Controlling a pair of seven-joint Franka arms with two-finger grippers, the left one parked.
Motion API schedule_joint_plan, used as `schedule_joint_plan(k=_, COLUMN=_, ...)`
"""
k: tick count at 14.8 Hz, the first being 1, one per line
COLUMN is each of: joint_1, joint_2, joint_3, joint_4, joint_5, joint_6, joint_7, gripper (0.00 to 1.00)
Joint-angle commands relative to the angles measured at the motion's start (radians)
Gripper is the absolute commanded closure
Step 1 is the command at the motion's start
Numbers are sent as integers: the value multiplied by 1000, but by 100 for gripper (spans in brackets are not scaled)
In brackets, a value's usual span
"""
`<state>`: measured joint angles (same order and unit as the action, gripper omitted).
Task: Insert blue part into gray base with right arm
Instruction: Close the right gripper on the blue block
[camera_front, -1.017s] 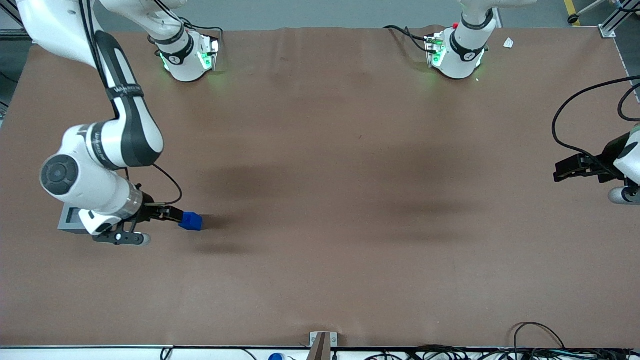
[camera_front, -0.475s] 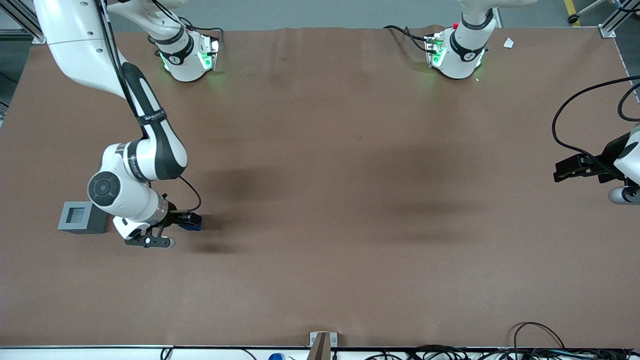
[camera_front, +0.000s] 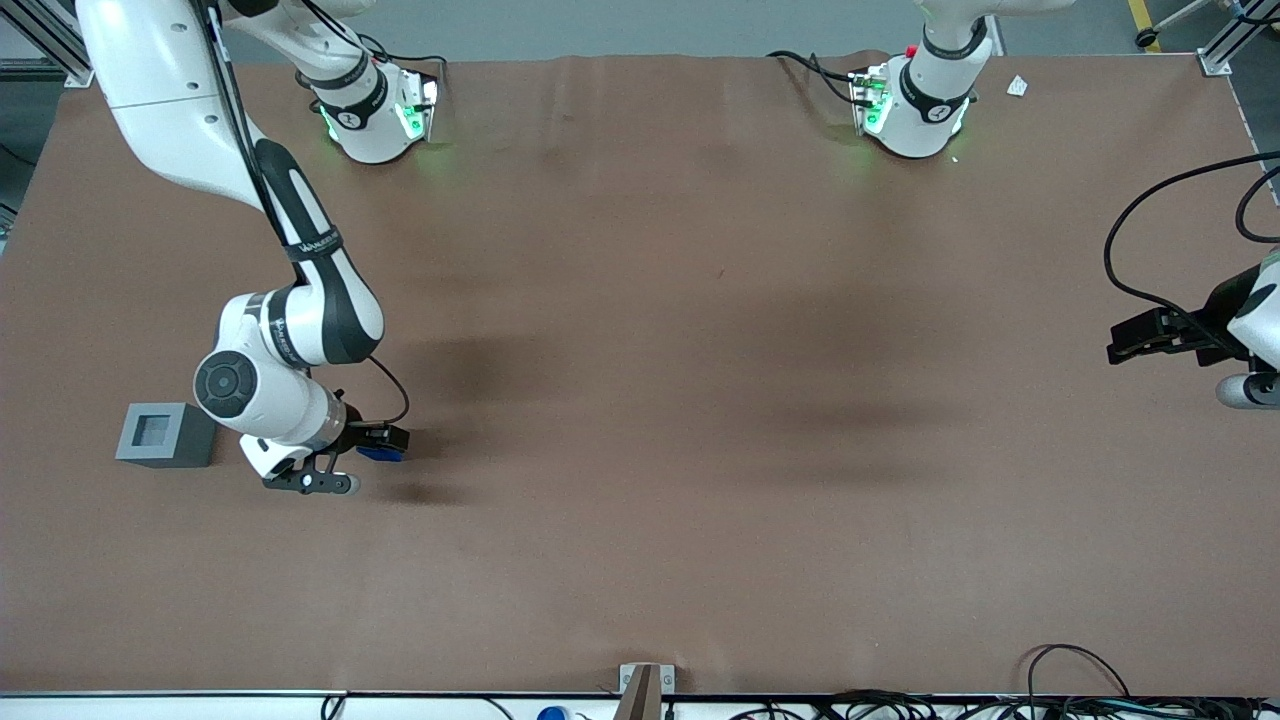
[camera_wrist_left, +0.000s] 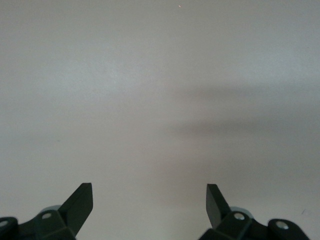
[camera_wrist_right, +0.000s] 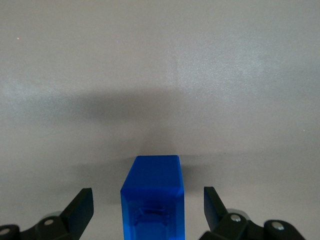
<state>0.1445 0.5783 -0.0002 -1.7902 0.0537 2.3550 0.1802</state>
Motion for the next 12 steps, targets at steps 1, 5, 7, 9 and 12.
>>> schedule_joint_plan(k=1, joint_1=4, joint_2=-17, joint_3=-6, joint_4=-26, joint_5=-20, joint_6=20, joint_7=15, gripper=23)
schedule_joint_plan(k=5, joint_1=1, joint_2=-17, joint_3=-6, joint_4=-25, joint_5=-29, joint_6=17, joint_7=13, gripper=58)
schedule_joint_plan(k=7, joint_1=0, joint_2=-17, joint_3=-6, joint_4=-23, joint_5=-29, joint_6=10, joint_7=13, gripper=71)
schedule_joint_plan(k=9, joint_1=-3, joint_2=-18, joint_3=-6, joint_4=-17, joint_5=-29, joint_6=4, joint_7=15, gripper=78)
schedule_joint_plan(k=12, joint_1=-13, joint_2=-35, joint_3=-7, joint_4=20, joint_5=-29, joint_6=-46, joint_7=18, gripper=80)
